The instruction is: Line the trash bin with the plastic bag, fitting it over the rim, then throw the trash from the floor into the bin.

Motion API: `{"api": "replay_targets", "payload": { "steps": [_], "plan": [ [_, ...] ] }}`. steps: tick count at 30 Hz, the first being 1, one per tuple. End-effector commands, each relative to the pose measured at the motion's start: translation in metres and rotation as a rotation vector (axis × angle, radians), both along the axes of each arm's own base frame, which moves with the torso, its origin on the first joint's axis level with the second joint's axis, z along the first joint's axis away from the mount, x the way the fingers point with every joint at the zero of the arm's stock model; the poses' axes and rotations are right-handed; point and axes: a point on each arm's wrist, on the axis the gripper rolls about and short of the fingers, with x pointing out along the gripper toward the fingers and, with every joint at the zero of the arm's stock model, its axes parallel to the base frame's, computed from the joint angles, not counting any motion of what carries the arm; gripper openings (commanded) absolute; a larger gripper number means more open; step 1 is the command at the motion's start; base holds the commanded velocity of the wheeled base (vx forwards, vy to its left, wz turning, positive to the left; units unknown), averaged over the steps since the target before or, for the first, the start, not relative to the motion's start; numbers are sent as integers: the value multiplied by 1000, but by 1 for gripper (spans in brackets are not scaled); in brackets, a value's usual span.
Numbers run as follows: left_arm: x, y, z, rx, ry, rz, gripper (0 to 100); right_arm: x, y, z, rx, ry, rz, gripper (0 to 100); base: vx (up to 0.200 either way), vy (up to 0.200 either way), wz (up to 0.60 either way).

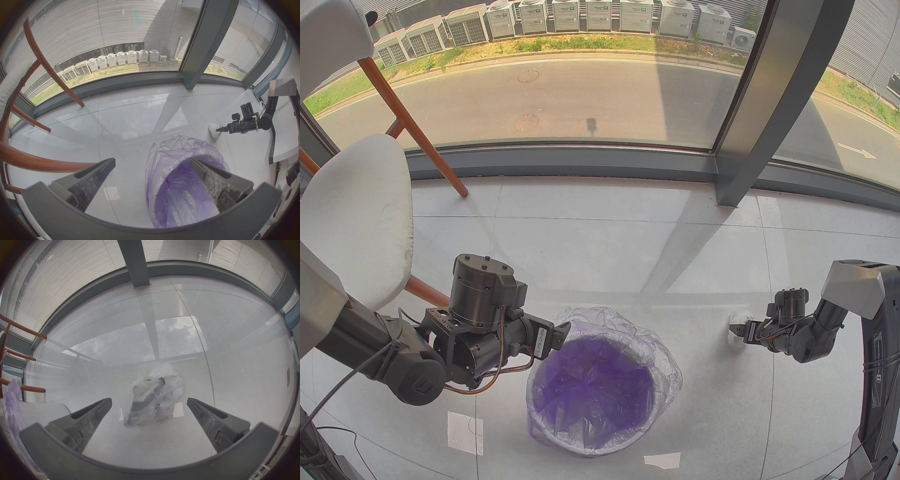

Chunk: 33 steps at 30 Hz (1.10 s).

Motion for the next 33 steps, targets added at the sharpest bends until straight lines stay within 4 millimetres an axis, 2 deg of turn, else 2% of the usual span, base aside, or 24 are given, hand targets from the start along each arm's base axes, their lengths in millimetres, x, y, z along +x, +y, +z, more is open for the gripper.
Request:
{"api": "replay_targets", "payload": {
  "steps": [1,10,14,15,28,32,33],
  "plan": [
    [0,0,0,0,-1,0,100,12,2,-2,-1,-2,4,100,0,0,0],
    [0,0,0,0,0,0,100,42,7,2,-3,6,11,100,0,0,0],
    [1,0,-1,0,0,0,100,44,10,2,-5,32,16,100,0,0,0],
    [1,0,-1,0,0,0,100,45,10,2,-5,32,16,0,0,0,0],
    [3,-2,-2,1,2,0,100,41,6,-1,-10,40,3,0,0,0,0],
    [2,-1,-3,4,5,0,100,37,2,3,-13,35,-3,0,0,0,0],
    [1,-1,-3,4,5,0,100,34,0,11,-12,27,-7,0,0,0,0]
  ]
}}
